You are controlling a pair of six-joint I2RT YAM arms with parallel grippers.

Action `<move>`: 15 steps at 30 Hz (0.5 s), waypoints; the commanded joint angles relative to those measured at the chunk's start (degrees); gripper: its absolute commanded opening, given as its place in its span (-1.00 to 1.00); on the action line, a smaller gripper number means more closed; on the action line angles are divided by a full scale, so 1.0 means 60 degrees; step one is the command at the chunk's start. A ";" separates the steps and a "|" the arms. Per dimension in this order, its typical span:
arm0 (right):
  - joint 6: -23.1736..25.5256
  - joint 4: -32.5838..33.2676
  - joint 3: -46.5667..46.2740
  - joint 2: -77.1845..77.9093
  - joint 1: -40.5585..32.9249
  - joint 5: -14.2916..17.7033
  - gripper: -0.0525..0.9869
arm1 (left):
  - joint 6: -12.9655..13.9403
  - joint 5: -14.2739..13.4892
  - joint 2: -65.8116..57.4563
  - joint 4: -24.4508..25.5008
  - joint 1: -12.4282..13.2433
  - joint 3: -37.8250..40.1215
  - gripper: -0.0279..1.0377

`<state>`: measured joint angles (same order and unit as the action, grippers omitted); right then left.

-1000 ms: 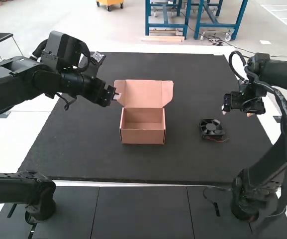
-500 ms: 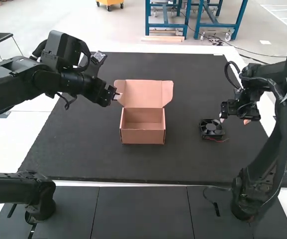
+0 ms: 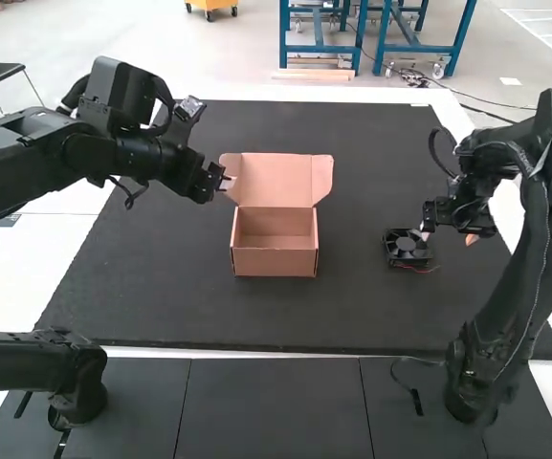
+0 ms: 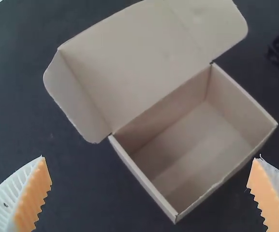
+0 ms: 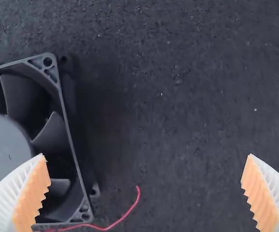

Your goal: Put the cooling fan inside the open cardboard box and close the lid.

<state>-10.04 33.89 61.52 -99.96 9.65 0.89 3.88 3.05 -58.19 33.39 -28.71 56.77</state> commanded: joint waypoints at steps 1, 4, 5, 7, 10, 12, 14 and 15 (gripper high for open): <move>0.0121 -0.0023 0.0426 -0.0258 0.0120 0.0087 0.84 | 0.0115 0.0166 0.0134 -0.0101 0.0083 0.0587 0.85; 0.0121 -0.0009 0.0675 -0.0522 0.0076 0.0087 0.84 | 0.0115 0.0166 0.0134 -0.0101 0.0083 0.0601 0.85; 0.0121 -0.0009 0.0748 -0.0581 0.0076 0.0087 0.84 | 0.0115 0.0166 0.0148 -0.0101 0.0083 0.0601 0.85; 0.0121 0.0021 0.0895 -0.0742 0.0062 0.0087 0.84 | 0.0115 0.0166 0.0148 -0.0101 0.0083 0.0616 0.85; 0.0121 0.0138 0.1085 -0.0932 0.0062 0.0072 0.84 | 0.0100 0.0166 0.0134 -0.0101 0.0083 0.0660 0.85; 0.0106 0.0328 0.1188 -0.1050 0.0032 0.0072 0.84 | 0.0100 0.0166 0.0148 -0.0101 0.0083 0.0660 0.85; 0.0092 0.0519 0.1232 -0.1108 -0.0026 0.0072 0.84 | 0.0115 0.0166 0.0134 -0.0101 0.0083 0.0660 0.85; 0.0092 0.0563 0.1246 -0.1123 -0.0070 0.0058 0.84 | 0.0115 0.0166 0.0134 -0.0086 0.0083 0.0660 0.85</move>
<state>-9.85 36.64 67.55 -106.41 9.63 0.89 3.88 3.07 -58.19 33.15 -28.71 58.59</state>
